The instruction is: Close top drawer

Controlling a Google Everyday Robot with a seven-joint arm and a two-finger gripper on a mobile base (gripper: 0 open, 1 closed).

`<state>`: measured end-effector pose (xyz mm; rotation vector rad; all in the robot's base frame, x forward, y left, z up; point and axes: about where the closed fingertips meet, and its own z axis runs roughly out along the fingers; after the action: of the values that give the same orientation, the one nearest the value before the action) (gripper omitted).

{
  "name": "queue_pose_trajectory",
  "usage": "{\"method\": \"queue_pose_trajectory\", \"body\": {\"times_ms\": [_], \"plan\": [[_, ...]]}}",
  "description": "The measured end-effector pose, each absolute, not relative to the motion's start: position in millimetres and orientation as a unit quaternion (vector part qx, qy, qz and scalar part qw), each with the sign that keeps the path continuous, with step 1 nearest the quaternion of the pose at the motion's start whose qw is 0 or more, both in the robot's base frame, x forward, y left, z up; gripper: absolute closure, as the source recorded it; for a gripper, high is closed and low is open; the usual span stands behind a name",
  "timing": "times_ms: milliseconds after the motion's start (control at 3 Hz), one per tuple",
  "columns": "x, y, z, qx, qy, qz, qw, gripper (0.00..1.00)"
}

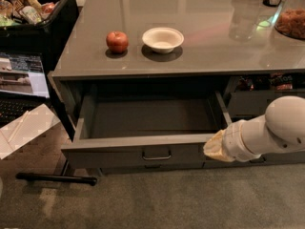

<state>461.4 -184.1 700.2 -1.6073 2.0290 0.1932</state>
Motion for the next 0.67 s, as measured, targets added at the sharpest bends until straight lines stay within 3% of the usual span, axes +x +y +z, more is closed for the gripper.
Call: {"method": "queue_pose_trajectory", "body": {"times_ms": [333,667], "plan": [[458.9,-169.8,668.0,-0.611,0.75,0.092,0.236,1.0],[467.7,-160.3,646.9,-0.618,0.75,0.095,0.217,0.81]]}}
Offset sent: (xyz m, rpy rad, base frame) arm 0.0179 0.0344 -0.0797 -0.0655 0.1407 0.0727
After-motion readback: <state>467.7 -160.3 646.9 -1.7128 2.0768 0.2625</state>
